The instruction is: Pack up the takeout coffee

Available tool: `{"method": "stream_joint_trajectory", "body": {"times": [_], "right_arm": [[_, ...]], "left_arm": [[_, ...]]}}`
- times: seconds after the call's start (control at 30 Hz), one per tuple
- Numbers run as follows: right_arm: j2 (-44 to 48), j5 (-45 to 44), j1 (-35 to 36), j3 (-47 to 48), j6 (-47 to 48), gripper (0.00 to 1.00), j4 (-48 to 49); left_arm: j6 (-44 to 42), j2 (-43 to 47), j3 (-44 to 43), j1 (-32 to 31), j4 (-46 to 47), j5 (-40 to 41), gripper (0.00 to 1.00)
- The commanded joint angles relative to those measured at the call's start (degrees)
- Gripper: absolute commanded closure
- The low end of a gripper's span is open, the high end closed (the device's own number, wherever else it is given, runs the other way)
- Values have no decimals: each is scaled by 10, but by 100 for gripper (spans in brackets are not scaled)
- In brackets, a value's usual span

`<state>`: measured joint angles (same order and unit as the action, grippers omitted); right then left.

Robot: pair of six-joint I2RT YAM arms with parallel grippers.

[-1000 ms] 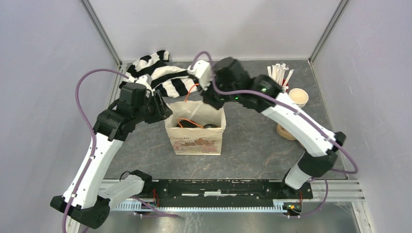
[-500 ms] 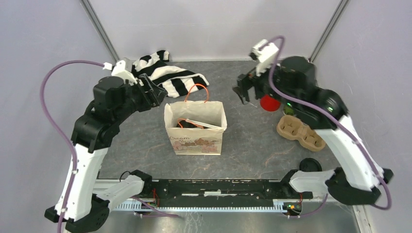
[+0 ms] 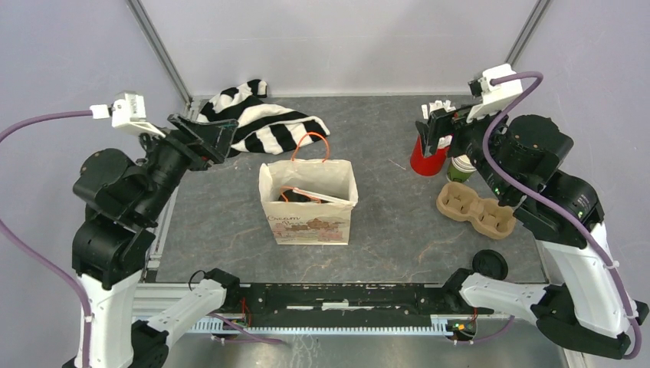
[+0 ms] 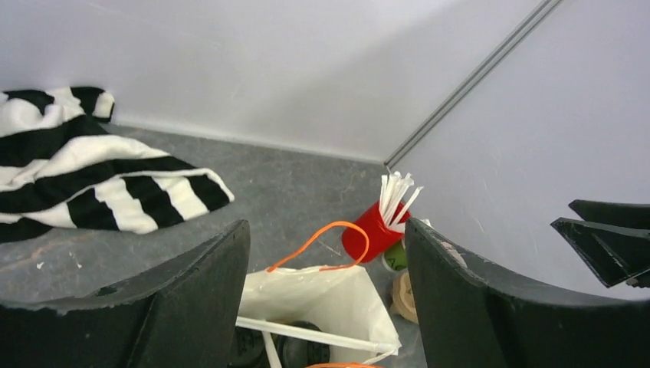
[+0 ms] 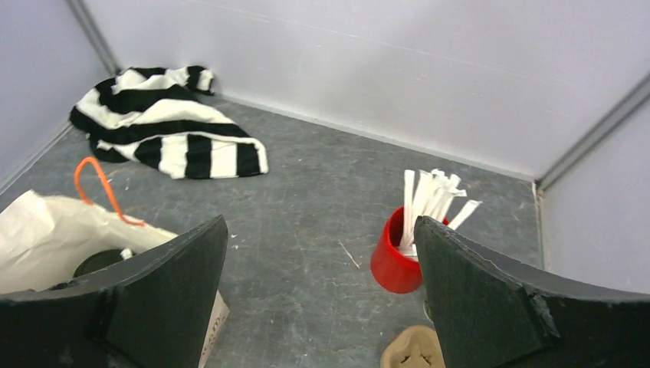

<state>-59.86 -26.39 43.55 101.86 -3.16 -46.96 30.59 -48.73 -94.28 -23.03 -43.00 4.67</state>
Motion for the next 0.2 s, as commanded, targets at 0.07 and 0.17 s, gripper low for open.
{"method": "stream_joint_trajectory", "body": {"times": [0.07, 0.17], "right_arm": [[1, -86, 2, 4, -34, 2, 16], [-10, -87, 0, 19, -45, 2, 5]], "left_arm": [[-43, 0, -18, -3, 36, 27, 20], [-42, -2, -18, -3, 36, 23, 20]]}}
